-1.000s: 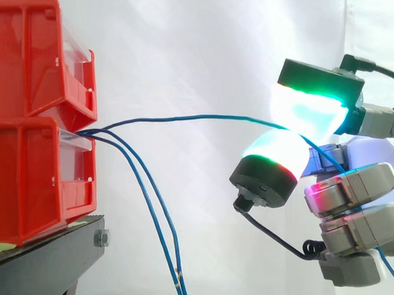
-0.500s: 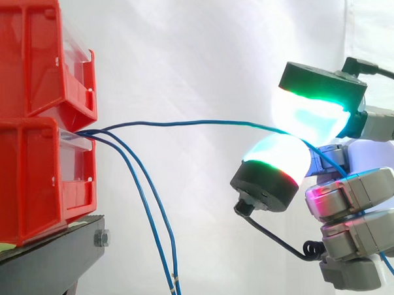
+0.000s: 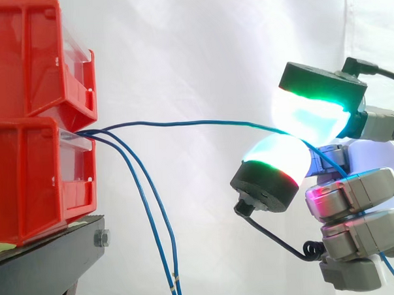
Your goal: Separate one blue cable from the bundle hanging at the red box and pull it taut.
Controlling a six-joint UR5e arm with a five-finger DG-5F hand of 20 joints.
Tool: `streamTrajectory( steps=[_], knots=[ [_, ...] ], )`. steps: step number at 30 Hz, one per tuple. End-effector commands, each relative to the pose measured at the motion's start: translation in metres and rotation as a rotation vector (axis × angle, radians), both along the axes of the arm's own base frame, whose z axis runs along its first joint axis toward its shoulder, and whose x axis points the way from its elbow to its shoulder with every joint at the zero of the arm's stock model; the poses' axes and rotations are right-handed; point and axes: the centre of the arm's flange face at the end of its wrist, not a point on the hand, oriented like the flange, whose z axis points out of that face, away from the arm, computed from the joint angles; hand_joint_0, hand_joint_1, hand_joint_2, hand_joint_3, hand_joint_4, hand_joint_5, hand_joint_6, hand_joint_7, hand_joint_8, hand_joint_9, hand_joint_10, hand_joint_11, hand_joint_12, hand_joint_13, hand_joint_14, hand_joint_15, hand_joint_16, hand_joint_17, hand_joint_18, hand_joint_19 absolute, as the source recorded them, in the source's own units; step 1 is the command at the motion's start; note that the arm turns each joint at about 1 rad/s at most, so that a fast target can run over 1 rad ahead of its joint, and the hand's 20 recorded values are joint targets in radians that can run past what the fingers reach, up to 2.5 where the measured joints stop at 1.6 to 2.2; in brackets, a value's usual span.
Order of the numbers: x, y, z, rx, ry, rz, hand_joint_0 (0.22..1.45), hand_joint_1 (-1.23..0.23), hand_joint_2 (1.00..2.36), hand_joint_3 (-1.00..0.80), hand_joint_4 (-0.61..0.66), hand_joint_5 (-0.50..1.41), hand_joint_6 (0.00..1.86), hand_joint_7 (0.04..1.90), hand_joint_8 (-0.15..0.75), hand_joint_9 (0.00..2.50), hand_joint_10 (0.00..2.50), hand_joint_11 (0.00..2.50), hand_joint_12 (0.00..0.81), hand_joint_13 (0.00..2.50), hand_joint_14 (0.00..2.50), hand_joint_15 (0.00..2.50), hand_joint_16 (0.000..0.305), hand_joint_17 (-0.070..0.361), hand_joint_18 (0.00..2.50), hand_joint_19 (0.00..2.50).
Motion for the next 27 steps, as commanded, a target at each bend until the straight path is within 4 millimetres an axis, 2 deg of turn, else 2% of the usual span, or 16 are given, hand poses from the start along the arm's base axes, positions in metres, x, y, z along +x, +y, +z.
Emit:
streamTrajectory(
  steps=[1,27],
  knots=[
    [-0.0001,-0.0006,0.0,0.0,0.0,-0.001,0.65,-0.75,1.01,0.07,-0.21,-0.17,0.93,1.32,0.305,1.15,0.48,1.46,0.378,1.3,0.01,1.46,0.055,0.125,1.08,0.91],
    [-0.0001,-0.0006,0.0,0.0,0.0,-0.001,0.65,-0.75,1.0,0.06,-0.19,-0.17,0.93,1.31,0.308,1.13,0.46,1.44,0.388,1.28,0.01,1.44,0.056,0.126,1.07,0.91]
  ],
)
